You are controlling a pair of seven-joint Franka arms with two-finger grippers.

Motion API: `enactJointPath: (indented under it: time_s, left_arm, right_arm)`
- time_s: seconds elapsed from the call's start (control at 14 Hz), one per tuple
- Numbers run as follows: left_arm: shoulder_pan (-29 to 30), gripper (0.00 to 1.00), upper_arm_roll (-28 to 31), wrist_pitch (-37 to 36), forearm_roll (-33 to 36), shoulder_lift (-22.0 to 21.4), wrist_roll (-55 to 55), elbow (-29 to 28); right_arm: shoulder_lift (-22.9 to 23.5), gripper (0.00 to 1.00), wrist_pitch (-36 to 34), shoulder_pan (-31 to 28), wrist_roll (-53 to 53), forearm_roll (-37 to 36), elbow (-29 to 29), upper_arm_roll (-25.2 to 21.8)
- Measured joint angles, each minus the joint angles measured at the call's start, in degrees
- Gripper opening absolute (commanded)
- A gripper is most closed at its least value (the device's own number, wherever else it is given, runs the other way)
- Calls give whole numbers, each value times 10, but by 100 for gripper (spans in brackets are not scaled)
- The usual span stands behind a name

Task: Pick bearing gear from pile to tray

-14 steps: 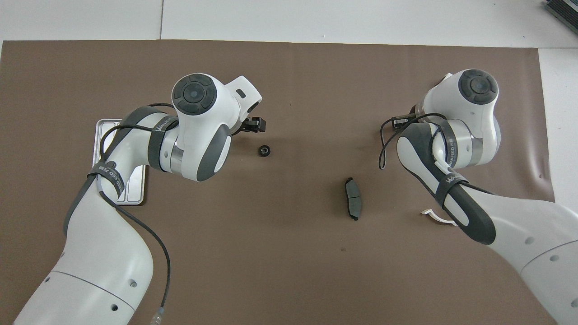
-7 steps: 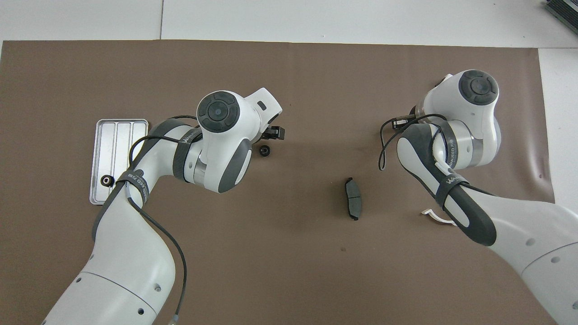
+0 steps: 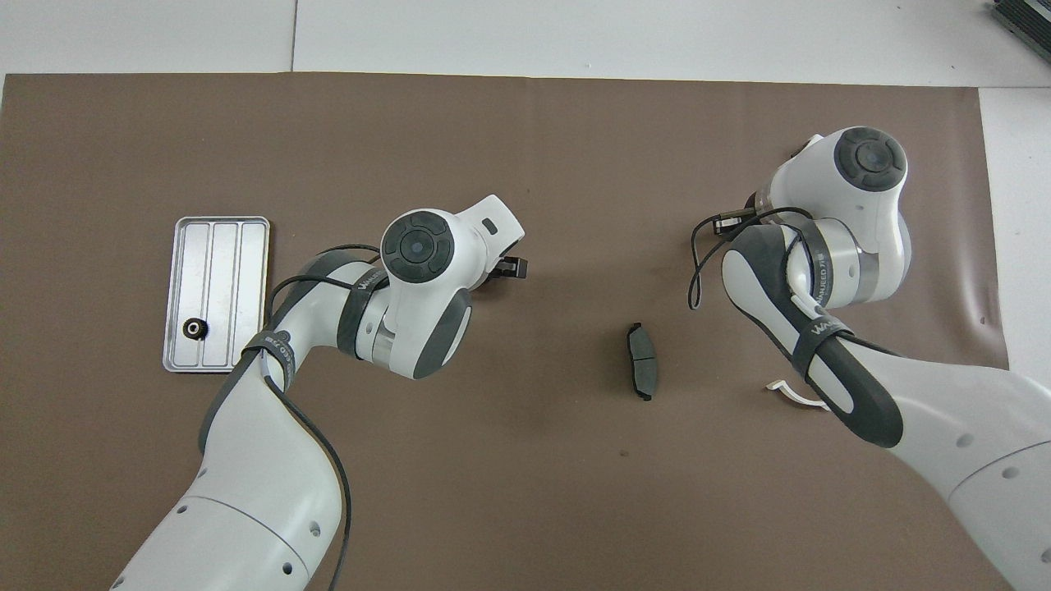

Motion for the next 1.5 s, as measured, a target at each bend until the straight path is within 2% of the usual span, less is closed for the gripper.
enactJointPath:
  time_s: [0.14,0.29,0.43,0.64,0.79,1.15,1.5]
  left_arm:
    - [-4,100,0,-1,0,-1,-3,-1]
    - [-5,88,0,-3,0,-2,-4,-1]
    - [-5,60,0,-8,-1,-2,-5,-1]
    - [-5,29,5,-28,-1,-8,-5,-1]
    - [-5,0,5,-41,-1,-15,-5,-1]
    - [-7,0,12,-73,-1,-19,-11,1]
    - [-3,0,81,-118,6,-60,-10,5]
  right_arm:
    - [-4,0,0,3,20,0,2,1]
    - [-19,0,-6,11,77,0,6,7]
    - [-39,0,-15,27,154,0,9,16]
    - [-51,0,-17,63,241,0,11,21]
    - [-51,0,-17,80,271,0,11,21]
    - [-51,0,-17,88,293,0,11,21]
    - [-50,0,6,135,374,40,12,36]
